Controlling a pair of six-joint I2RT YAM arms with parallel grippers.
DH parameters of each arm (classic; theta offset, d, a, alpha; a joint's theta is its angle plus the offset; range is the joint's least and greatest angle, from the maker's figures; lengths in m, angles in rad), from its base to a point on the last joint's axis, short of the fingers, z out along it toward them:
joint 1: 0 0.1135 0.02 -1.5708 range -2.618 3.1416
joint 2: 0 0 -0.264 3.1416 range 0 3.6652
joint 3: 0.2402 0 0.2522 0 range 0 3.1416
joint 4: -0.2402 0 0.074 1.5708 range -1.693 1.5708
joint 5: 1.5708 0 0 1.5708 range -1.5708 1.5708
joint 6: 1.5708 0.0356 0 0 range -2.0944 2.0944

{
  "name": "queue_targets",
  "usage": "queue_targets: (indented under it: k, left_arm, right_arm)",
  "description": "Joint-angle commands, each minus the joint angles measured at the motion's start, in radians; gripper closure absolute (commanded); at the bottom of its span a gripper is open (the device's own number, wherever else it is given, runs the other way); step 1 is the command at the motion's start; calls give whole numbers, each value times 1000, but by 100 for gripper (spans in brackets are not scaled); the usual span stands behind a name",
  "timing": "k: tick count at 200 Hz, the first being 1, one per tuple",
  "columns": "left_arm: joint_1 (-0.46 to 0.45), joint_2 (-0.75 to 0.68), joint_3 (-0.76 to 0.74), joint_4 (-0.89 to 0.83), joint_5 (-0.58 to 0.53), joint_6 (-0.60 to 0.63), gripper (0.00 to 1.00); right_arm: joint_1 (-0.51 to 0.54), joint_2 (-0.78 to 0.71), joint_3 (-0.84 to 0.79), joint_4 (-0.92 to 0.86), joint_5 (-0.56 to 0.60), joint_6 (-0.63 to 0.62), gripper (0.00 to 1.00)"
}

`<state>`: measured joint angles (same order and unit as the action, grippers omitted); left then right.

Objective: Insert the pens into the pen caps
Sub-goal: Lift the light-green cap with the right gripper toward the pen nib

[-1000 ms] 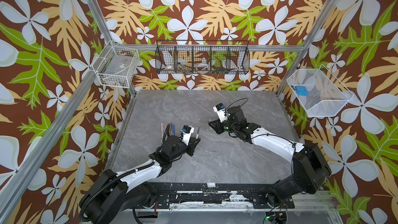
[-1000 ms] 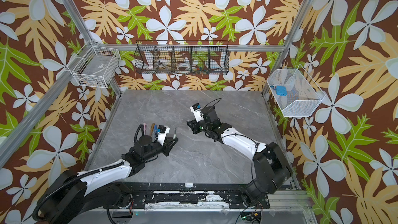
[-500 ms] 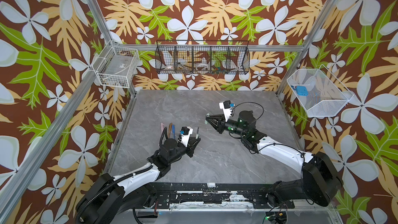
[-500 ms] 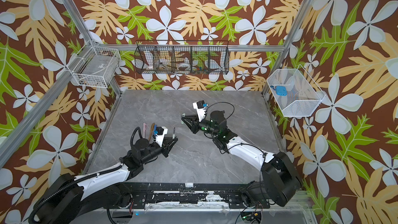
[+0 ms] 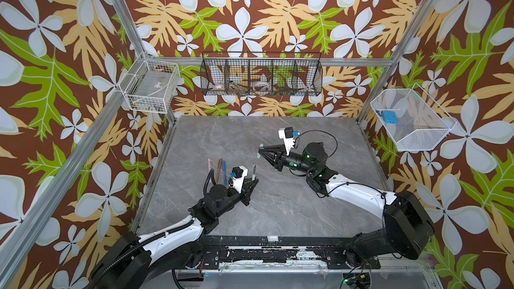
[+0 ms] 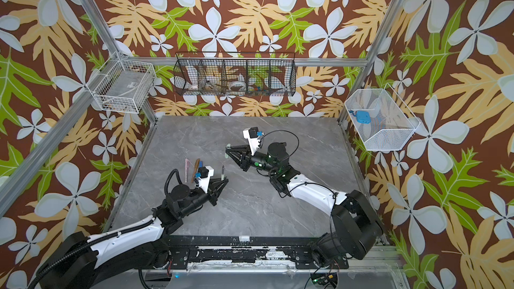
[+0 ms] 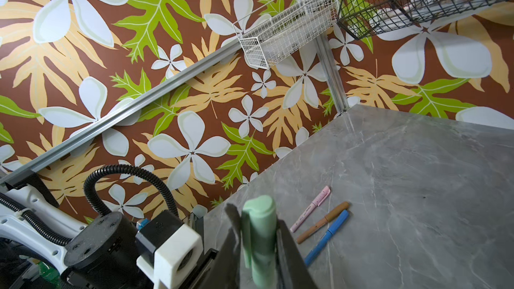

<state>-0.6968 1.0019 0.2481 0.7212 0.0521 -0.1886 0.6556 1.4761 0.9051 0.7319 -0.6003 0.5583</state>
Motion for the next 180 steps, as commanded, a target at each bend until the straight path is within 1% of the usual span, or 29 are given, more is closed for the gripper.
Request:
queue_targets:
  k: [1, 29, 61, 101, 121, 153, 162, 171, 180]
  left_arm:
    - [-3, -14, -3, 24, -101, 9, 100]
    - [-3, -15, -3, 19, -126, 2, 100]
    - [-4, -23, -5, 14, -141, 4, 100]
    - [-4, -39, -15, 23, -139, 4, 100]
    - [-6, -38, -11, 9, -191, -8, 100]
    - [-6, -43, -12, -3, -237, -9, 100]
    - [-6, -43, -13, -5, -241, -9, 100]
    - [-6, -49, -13, -7, -249, -11, 100]
    - [-6, -57, -18, -6, -258, -9, 100]
  right_arm:
    - [16, 1, 21, -44, 16, -62, 78]
    - [27, 8, 36, -52, 21, -72, 78]
    - [57, 18, 65, -106, 42, -122, 78]
    - [70, 38, 86, -102, 33, -124, 78]
    - [77, 45, 94, -95, 32, -122, 78]
    - [83, 56, 100, -87, 38, -124, 78]
    - [85, 58, 107, -114, 64, -130, 78]
    - [83, 56, 124, -194, 94, -164, 78]
    - [83, 48, 130, -271, 189, -185, 78]
